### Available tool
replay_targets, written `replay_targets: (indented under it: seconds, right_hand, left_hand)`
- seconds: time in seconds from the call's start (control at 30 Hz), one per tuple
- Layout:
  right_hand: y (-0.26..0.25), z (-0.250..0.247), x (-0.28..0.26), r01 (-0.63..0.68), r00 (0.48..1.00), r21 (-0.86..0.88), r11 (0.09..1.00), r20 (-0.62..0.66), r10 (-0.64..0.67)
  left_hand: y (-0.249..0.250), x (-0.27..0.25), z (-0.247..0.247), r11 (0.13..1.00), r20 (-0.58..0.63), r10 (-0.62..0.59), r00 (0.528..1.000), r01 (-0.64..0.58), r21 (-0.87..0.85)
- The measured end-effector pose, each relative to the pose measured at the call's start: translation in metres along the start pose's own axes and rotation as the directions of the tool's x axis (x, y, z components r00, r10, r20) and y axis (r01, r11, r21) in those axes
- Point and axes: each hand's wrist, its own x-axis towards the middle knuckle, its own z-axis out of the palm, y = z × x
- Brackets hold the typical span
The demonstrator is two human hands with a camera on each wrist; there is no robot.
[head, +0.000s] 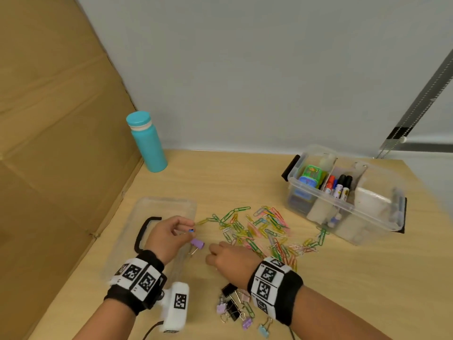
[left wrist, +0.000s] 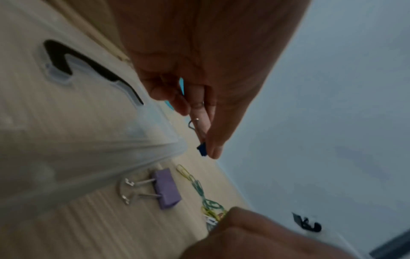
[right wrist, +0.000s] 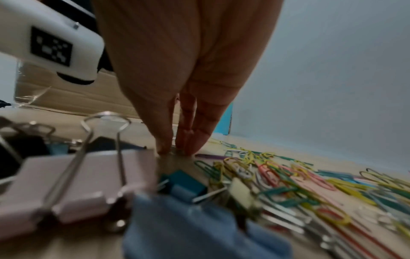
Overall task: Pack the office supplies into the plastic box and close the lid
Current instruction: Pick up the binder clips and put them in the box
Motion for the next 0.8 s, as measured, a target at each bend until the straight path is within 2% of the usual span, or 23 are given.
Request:
replay_targets:
  seconds: [0.07,0.1,0.13,0.17,0.23,0.27,0.33,0.37,0.4,0.43,0.47,0.5,0.53,0.6,0.63,0.67,0.73,0.8]
  right_hand:
    - [0.004,-0.001,0.001,-0.033,0.998,0.101,0.994,-0.049,0.038]
    - [0.008,0.000,-0.001,-0.059,0.992,0.220,0.974,-0.098,0.082]
    - [0.012,0.000,-0.004,-0.088,0.976,0.381,0.920,-0.150,0.155]
    - [0.018,0.000,-0.008,-0.120,0.954,0.560,0.820,-0.165,0.252]
    - [0.029,-0.004,-0.019,-0.147,0.898,0.844,0.516,-0.105,0.427]
    - [0.035,-0.006,-0.025,-0.121,0.875,0.937,0.329,-0.056,0.480]
    - [0.043,-0.007,-0.036,0.024,0.868,0.995,-0.095,0.026,0.497]
    - [0.046,-0.009,-0.042,0.091,0.872,0.962,-0.256,0.047,0.487]
    - [0.048,-0.009,-0.047,0.133,0.872,0.927,-0.351,0.059,0.485]
    - [0.048,-0.008,-0.052,0.148,0.867,0.911,-0.385,0.068,0.494]
    - [0.048,-0.007,-0.057,0.142,0.858,0.918,-0.370,0.072,0.508]
    - [0.047,-0.005,-0.061,0.103,0.844,0.950,-0.294,0.073,0.532]
    - [0.045,-0.003,-0.065,0.027,0.829,0.989,-0.146,0.060,0.555]
    - [0.040,0.000,-0.073,-0.180,0.826,0.944,0.276,-0.007,0.564]
    - [0.037,0.002,-0.076,-0.236,0.856,0.865,0.443,-0.031,0.516]
    - [0.032,0.005,-0.078,-0.255,0.896,0.779,0.573,-0.031,0.442]
    - [0.021,0.007,-0.080,-0.274,0.945,0.599,0.753,0.020,0.327]
    - [0.010,0.008,-0.079,-0.295,0.951,0.445,0.846,0.050,0.305]
  left_hand:
    - [-0.004,0.002,0.000,0.998,-0.007,0.033,0.999,-0.033,0.047]
    - [-0.008,0.003,0.001,0.996,0.006,0.045,0.999,-0.046,0.074]
    - [-0.012,0.005,0.001,0.994,0.029,0.049,0.998,-0.051,0.096]
    - [-0.016,0.007,0.002,0.993,0.054,0.040,0.998,-0.046,0.112]
    - [-0.020,0.009,0.004,0.990,0.071,0.011,0.997,-0.021,0.142]
    - [-0.020,0.009,0.005,0.987,0.069,0.006,0.998,-0.017,0.157]
    - [-0.017,0.009,0.007,0.978,0.075,0.011,0.997,-0.026,0.209]
    - [-0.016,0.010,0.008,0.967,0.084,0.016,0.996,-0.037,0.254]
    - [-0.015,0.010,0.009,0.949,0.100,0.019,0.995,-0.049,0.310]
    - [-0.015,0.011,0.010,0.923,0.126,0.012,0.992,-0.059,0.381]
    - [-0.015,0.011,0.011,0.880,0.155,-0.002,0.988,-0.072,0.470]
    - [-0.016,0.011,0.013,0.821,0.183,-0.015,0.983,-0.092,0.564]
    - [-0.016,0.011,0.016,0.754,0.206,-0.028,0.978,-0.115,0.647]
    - [-0.015,0.009,0.020,0.651,0.218,-0.024,0.976,-0.150,0.744]
    - [-0.015,0.008,0.022,0.621,0.218,-0.014,0.976,-0.162,0.767]
    - [-0.015,0.008,0.024,0.598,0.221,0.000,0.975,-0.177,0.782]
    - [-0.016,0.008,0.027,0.563,0.236,0.023,0.972,-0.207,0.800]
    - [-0.015,0.006,0.031,0.556,0.261,0.044,0.964,-0.241,0.796]
